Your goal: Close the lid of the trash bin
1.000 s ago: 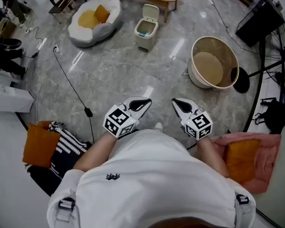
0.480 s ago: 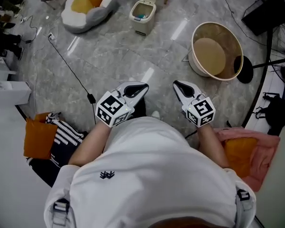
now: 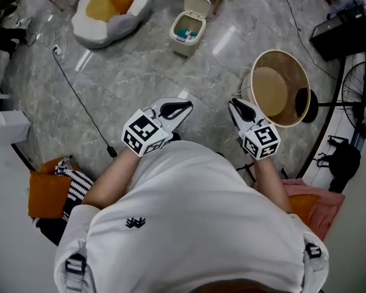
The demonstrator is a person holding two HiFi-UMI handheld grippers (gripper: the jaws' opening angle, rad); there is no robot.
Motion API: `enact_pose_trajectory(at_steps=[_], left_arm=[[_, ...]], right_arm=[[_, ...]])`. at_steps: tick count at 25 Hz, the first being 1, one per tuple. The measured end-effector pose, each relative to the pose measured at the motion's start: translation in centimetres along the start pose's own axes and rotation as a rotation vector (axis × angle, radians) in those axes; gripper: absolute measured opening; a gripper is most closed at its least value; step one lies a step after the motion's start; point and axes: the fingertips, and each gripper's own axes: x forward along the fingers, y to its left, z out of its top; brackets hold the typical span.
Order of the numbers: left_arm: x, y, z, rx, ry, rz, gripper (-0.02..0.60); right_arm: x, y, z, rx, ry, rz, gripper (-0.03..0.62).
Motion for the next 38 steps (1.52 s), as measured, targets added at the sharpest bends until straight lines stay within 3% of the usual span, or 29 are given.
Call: enact_pose_trajectory(at_steps=[4,11,17,22,30,38], left_arm=[[-1.6,5.7,0.8,0.005,0.001,0.018,0.057],[-3.1,13.0,1.3,-0.066,-0.031,0.117,0.057],[-2.6,20.2,2.3,-0.138,-0.045,0.211,0.055],[-0.3,25.8,4.7,-0.126,-0.003,0.262,0.055],[5.2,34.8,8.6,-0.161,0.025,0.324,0.055],[7.6,39.9,10.3,-0.195,0.077,0.397,0.055]], right_arm=[[5.8,-1.5,3.1,-0.015,0.002,-0.011,0.037],[13.9,-6.3,6.6,0.009,0.010,-0.013,0.037],[22.7,-13.7,9.0,0.023,0.024,-0.015,0.037],[31.1,-21.7,10.7,0.122,0.034,-0.035,0.037],[45.3,-34.8,11.1,0.190,0.127,-0.045,0.037],[55.9,-42.1,8.8,0.238,0.226,-0.036,0.048]])
